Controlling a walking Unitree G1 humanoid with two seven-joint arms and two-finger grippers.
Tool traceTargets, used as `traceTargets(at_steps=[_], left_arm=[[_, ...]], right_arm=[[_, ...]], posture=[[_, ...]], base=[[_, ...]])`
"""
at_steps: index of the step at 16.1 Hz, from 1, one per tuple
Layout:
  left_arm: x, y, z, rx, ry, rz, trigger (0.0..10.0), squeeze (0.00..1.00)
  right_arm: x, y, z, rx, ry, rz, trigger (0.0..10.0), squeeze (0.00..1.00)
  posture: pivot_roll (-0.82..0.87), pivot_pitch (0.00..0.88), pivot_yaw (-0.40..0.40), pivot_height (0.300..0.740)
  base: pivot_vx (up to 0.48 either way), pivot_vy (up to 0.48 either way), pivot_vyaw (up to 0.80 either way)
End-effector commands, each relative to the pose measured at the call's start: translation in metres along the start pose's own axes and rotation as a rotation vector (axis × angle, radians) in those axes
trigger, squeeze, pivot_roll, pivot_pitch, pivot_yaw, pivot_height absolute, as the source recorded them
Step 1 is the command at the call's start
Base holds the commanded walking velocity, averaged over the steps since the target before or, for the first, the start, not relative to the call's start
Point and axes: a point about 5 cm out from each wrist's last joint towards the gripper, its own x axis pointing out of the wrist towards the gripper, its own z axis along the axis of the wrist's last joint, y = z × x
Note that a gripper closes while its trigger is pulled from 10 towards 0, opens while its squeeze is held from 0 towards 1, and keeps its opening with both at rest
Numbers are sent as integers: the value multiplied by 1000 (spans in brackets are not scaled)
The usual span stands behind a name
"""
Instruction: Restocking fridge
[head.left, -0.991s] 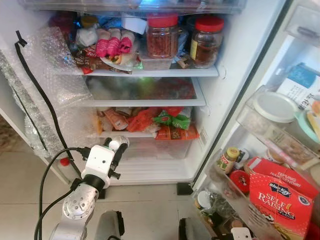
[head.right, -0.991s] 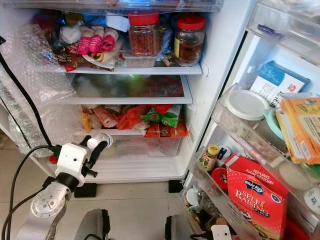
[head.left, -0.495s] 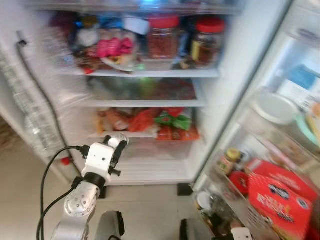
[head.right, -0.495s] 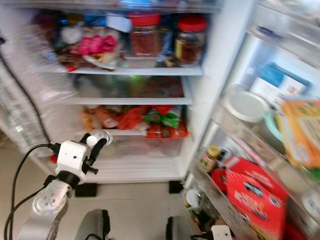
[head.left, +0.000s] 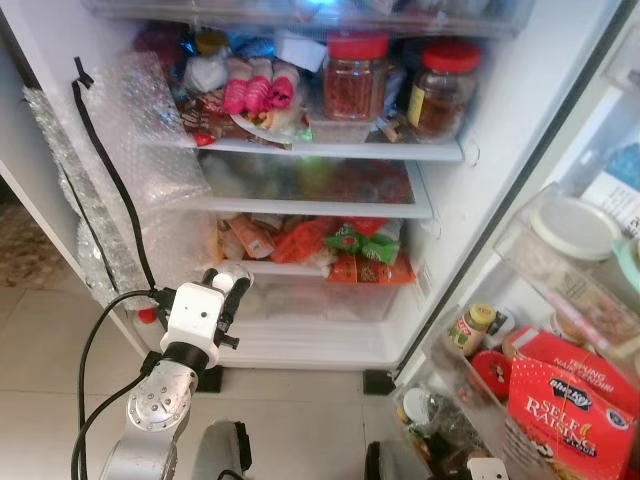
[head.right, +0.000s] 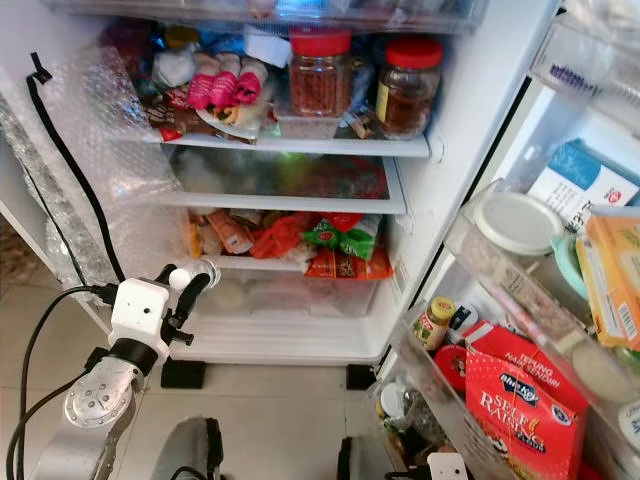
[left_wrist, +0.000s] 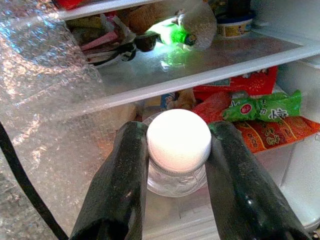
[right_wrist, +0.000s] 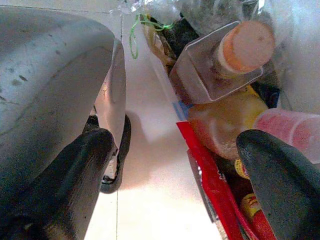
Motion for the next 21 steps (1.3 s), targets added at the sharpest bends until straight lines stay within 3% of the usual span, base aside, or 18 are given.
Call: traceTargets(at_steps=[1, 21], left_arm=[[2, 2, 3, 6, -14, 3, 10000, 0], [6, 2, 6, 29, -27, -38, 10000, 0]], right_arm=[[1, 8, -1, 4, 3, 31, 10000, 0], [1, 8, 0, -1, 5, 38, 10000, 0]], posture=[[-42, 60, -51, 618], [-42, 82, -55, 618]], base=[[304, 0, 0], [328, 0, 0]])
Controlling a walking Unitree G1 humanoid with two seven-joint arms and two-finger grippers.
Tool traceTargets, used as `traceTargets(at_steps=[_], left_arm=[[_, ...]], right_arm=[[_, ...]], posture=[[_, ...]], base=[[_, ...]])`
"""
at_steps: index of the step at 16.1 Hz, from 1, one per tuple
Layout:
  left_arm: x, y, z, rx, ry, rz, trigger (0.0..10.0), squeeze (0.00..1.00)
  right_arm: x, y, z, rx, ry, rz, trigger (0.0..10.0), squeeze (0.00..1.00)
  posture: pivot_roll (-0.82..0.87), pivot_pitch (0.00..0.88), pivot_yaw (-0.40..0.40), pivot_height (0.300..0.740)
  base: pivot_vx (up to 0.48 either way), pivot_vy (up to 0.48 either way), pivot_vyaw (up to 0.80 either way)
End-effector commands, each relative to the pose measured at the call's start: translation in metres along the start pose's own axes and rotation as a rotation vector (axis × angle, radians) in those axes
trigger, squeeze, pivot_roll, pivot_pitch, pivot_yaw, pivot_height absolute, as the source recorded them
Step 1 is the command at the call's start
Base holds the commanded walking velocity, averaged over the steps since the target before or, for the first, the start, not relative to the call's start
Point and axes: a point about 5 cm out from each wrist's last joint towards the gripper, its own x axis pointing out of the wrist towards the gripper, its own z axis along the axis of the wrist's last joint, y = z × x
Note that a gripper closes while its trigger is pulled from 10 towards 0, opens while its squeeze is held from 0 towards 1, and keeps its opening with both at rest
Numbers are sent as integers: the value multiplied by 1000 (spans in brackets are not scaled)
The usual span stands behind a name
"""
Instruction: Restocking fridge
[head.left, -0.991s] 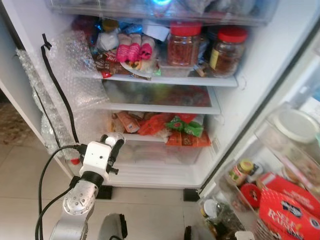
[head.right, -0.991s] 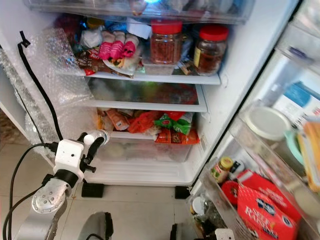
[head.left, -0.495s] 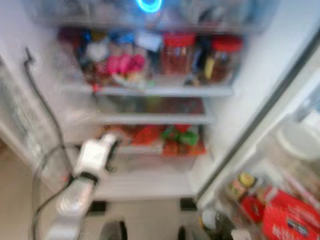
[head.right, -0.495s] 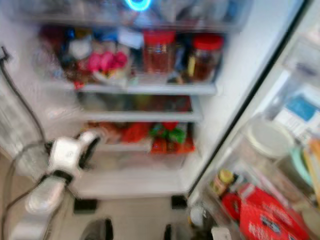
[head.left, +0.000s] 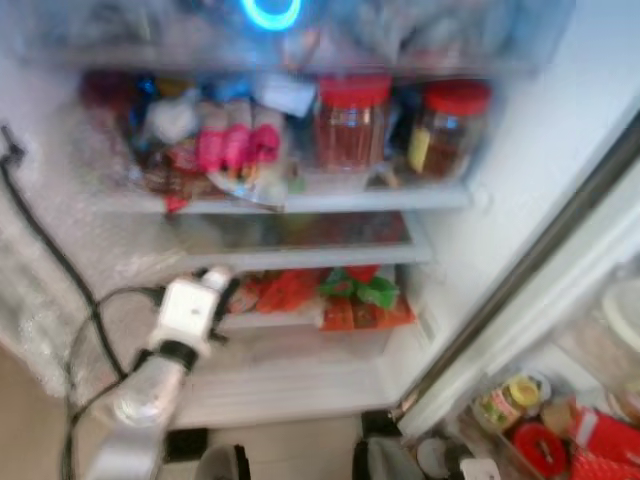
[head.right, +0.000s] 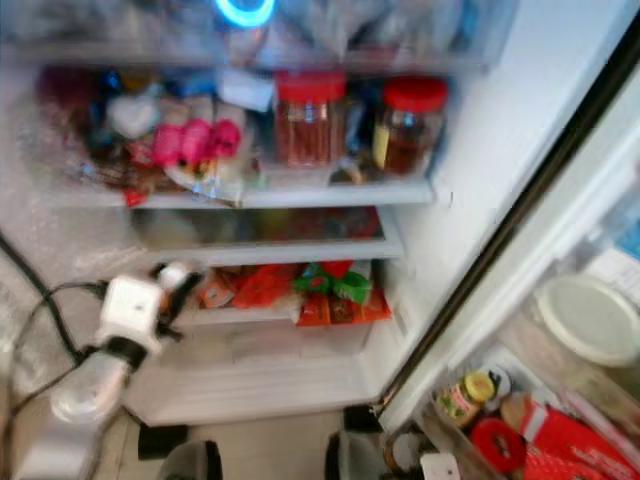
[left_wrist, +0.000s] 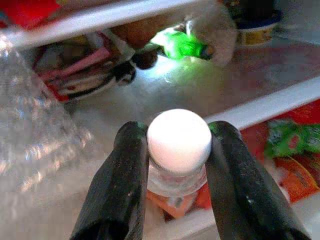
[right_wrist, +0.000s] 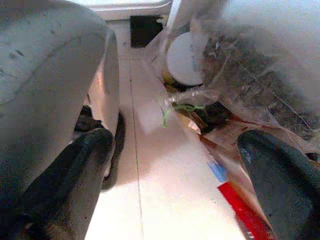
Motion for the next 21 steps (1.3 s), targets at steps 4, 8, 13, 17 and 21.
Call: traceTargets(at_steps=[4, 8, 13, 17, 21], left_arm=[[5, -14, 11, -1, -66, -102, 10000, 0], [11, -13, 20, 31, -115, -115, 10000, 0], [21, -8, 15, 37, -138, -108, 10000, 0], [28, -2, 8, 42, -138, -78, 10000, 0], [38, 4, 2, 3, -155, -11, 10000, 0]], right_arm=[[0, 3, -2, 5, 6, 16, 10000, 0], [0, 3, -2, 4, 7, 19, 10000, 0], [0, 2, -2, 5, 6, 19, 10000, 0], [0, 2, -1, 6, 3, 23, 10000, 0], [0, 2, -1, 7, 0, 25, 10000, 0]], posture=[[-41, 83, -56, 618], [-41, 83, -56, 618], [-48, 88, -60, 618], [-49, 94, -65, 618], [-57, 97, -72, 618]], base=[[72, 0, 0], [0, 0, 0], [0, 0, 0], [0, 0, 0], [0, 0, 0]])
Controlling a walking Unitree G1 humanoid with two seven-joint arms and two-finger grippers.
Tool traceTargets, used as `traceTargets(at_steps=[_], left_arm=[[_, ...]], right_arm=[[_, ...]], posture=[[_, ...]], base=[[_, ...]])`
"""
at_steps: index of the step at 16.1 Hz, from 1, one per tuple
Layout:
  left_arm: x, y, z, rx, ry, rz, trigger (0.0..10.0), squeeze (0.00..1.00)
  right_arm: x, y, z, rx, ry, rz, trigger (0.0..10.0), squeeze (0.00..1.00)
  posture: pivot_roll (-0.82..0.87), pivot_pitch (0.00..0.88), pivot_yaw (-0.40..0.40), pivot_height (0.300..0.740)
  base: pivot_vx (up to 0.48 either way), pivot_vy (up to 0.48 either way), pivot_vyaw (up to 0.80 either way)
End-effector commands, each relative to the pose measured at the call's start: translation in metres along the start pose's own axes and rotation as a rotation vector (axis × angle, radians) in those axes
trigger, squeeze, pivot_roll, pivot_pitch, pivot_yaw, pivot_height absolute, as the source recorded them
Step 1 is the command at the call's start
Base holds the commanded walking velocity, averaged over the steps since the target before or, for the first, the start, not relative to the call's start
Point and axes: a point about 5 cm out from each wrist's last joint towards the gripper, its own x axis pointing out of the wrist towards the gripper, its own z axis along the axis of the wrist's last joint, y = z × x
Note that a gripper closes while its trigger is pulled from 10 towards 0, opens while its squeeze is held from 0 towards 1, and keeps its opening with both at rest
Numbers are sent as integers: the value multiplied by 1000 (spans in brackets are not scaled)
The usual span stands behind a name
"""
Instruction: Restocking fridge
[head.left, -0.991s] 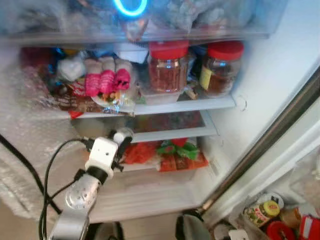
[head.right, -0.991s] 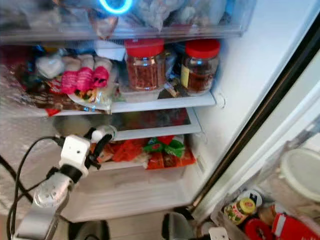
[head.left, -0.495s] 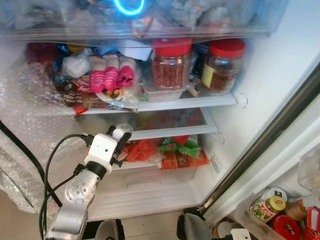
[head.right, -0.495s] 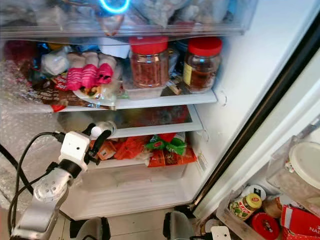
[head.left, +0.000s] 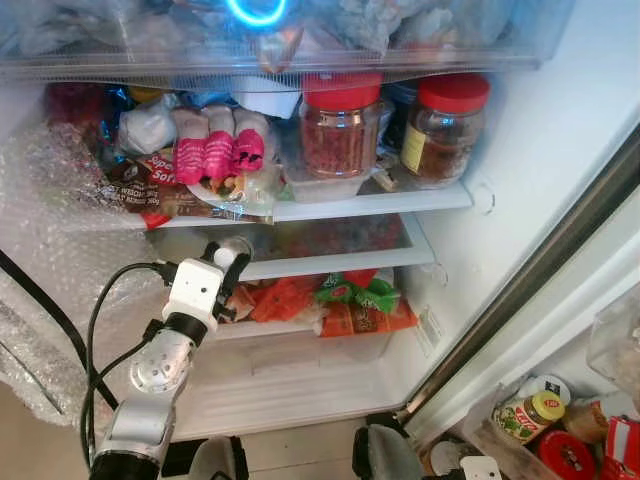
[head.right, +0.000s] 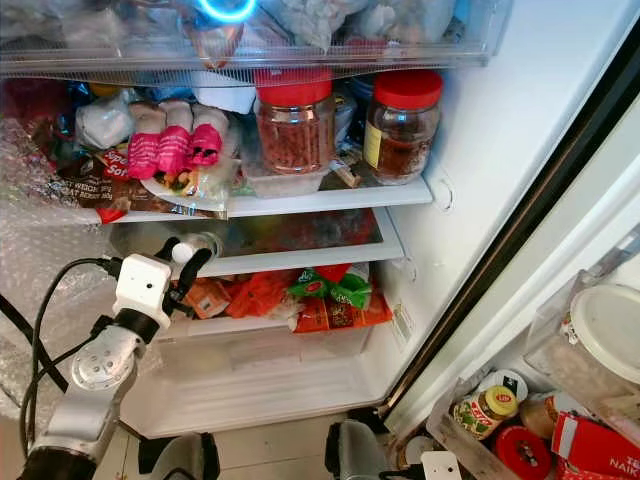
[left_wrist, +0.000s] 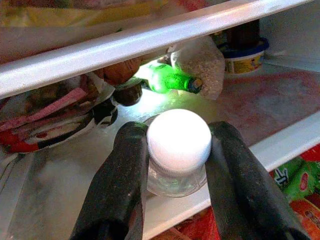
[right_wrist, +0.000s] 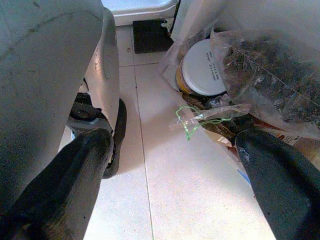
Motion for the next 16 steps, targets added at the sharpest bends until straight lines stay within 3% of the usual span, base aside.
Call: traceTargets(at_steps=[1, 5, 9, 13, 16], left_arm=[[5, 4, 2, -22, -32, 28, 10000, 0], [8, 7, -10, -91, 10, 50, 10000, 0], [-4, 11, -26, -157, 79, 74, 10000, 0], [-27, 14, -42, -208, 153, 108, 10000, 0], [-43, 9, -55, -220, 237, 90, 10000, 0]], right_arm=[[0, 3, -3, 9, 4, 15, 10000, 0], [0, 2, -3, 9, 4, 15, 10000, 0], [-1, 2, -4, 9, 5, 16, 10000, 0], [-1, 3, -4, 10, 5, 17, 10000, 0], [0, 4, -4, 9, 5, 18, 10000, 0]], posture=[[-62, 98, -72, 618], [-67, 98, -76, 618], [-67, 99, -75, 618], [-60, 95, -68, 618], [-55, 92, -67, 618]], base=[[0, 0, 0], [0, 0, 0], [0, 0, 0], [0, 0, 0], [0, 0, 0]])
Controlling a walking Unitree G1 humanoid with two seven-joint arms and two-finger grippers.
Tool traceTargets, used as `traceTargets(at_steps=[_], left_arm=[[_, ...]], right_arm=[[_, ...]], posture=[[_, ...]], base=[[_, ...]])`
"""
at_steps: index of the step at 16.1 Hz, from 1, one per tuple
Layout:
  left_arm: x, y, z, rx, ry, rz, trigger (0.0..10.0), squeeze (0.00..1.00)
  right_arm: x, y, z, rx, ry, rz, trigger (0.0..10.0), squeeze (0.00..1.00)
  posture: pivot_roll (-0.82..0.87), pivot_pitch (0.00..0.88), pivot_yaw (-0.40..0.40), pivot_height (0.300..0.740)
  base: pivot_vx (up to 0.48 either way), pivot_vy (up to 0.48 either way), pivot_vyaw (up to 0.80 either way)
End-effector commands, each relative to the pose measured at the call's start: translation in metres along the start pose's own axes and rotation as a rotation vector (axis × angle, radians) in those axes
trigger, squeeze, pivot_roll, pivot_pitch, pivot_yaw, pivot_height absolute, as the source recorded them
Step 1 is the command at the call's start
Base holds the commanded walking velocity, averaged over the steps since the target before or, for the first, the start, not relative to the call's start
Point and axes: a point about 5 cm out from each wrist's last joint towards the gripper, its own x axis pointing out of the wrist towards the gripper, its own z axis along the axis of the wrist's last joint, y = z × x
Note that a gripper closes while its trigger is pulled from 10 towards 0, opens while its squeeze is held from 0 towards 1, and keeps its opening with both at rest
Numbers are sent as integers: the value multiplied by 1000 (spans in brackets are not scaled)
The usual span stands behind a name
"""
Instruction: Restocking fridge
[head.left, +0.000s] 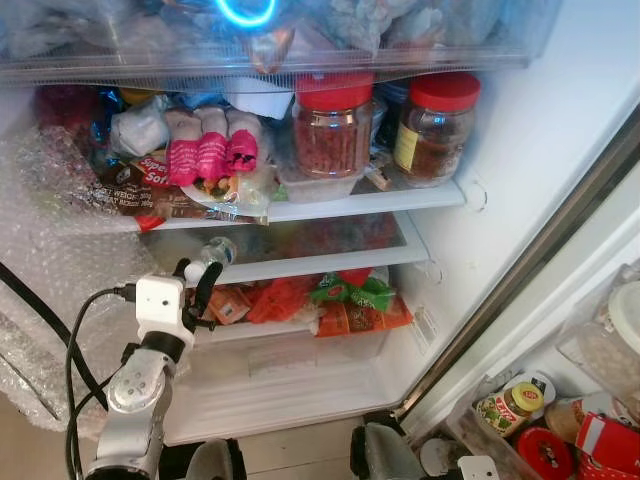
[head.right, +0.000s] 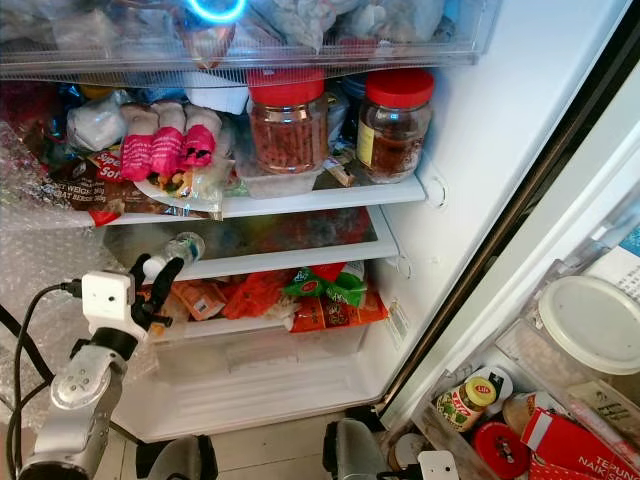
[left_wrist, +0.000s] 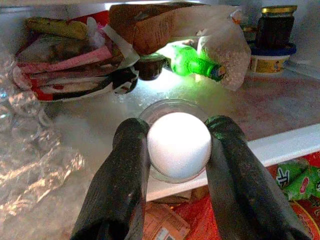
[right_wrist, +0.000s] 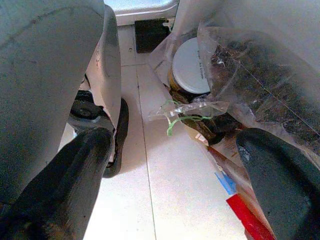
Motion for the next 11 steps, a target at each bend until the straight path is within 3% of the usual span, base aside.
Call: traceTargets(at_steps=[1, 11], left_arm=[[-16, -3, -30, -27, 181, -11, 10000, 0], [-20, -6, -46, -28, 364, -78, 10000, 0]], right_arm=[[-1, 2, -5, 15, 15, 10, 10000, 0], [-1, 3, -5, 16, 16, 9, 10000, 0]], posture=[[-53, 91, -67, 618], [-52, 91, -62, 618]], base=[[0, 0, 0], [0, 0, 0]])
